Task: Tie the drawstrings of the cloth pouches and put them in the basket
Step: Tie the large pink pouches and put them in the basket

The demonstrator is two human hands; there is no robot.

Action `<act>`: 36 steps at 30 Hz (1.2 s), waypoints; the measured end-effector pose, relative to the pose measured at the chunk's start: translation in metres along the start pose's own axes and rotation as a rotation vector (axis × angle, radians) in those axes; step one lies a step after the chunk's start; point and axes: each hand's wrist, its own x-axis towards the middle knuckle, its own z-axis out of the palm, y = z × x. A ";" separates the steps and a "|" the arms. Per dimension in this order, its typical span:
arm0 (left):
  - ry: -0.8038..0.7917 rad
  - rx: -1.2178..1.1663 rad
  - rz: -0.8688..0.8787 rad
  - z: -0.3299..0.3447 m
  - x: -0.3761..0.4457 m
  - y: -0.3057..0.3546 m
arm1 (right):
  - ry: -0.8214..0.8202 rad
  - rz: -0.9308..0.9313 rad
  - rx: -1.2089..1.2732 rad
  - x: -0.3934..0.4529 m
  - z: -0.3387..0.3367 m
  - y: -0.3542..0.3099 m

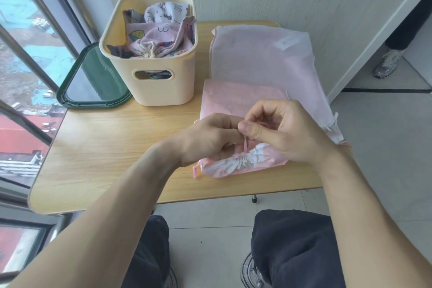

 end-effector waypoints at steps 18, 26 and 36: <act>0.196 -0.132 -0.014 -0.013 -0.003 0.004 | 0.160 -0.054 -0.240 0.016 0.015 0.008; 0.319 -0.091 -0.045 -0.010 -0.004 0.004 | 0.195 -0.098 -0.099 0.020 0.026 0.001; 0.040 -0.213 0.034 -0.018 -0.007 -0.004 | 0.214 -0.056 -0.067 0.024 0.031 0.012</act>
